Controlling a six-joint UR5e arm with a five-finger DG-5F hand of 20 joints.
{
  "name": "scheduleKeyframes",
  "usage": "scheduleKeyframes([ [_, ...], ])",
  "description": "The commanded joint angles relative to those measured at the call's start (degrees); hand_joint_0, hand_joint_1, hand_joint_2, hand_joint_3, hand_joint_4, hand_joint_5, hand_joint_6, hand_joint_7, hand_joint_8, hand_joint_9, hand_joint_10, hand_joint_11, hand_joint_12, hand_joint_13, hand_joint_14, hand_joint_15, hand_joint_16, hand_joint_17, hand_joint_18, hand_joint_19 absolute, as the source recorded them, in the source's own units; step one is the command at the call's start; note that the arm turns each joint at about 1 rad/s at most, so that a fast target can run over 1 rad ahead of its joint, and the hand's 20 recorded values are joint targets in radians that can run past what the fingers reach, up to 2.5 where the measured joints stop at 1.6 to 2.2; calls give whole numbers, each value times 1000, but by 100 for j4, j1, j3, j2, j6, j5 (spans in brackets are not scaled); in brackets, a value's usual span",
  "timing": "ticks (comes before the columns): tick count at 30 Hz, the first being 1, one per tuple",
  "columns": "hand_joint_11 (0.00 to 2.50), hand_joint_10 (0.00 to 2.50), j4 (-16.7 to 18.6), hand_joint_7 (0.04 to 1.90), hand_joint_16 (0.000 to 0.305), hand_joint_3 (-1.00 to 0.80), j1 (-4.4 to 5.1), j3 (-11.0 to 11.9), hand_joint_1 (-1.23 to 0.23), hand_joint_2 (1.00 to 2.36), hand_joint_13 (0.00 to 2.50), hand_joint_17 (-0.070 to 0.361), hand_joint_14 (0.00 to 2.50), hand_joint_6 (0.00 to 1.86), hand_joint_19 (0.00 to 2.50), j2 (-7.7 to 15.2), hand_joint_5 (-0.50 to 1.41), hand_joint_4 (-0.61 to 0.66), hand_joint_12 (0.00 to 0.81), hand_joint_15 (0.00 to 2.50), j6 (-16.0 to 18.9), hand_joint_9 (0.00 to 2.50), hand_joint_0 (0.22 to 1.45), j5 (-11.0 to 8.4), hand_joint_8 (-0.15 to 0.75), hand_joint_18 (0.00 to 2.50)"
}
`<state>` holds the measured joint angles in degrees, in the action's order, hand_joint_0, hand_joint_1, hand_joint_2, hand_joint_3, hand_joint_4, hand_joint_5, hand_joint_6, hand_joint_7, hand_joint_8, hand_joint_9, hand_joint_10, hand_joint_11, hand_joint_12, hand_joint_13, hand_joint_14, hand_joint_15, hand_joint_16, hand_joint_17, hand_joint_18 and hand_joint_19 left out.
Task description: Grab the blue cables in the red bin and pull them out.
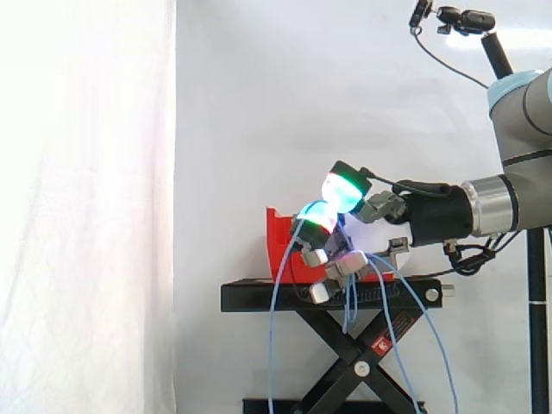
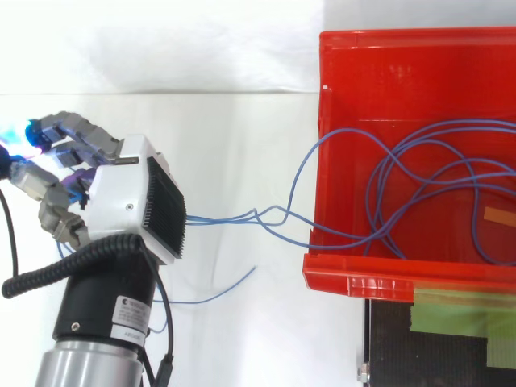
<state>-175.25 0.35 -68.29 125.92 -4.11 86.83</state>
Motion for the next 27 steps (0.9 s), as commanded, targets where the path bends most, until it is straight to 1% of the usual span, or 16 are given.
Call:
scheduleKeyframes([
  [1,817,29,0,880,43,-1000,0,0,-900,1000,1316,96,30,450,587,3,1014,-25,267,1354,3,1092,905,0,218,724],
  [9,821,29,0,875,42,-1000,0,0,-899,1000,1294,96,31,457,594,3,1013,-26,273,1281,3,1093,906,0,208,736],
  [27,817,27,0,850,42,-1000,0,0,-899,1000,1318,95,31,486,588,-6,1007,-26,265,1249,-6,1120,911,0,209,765],
])
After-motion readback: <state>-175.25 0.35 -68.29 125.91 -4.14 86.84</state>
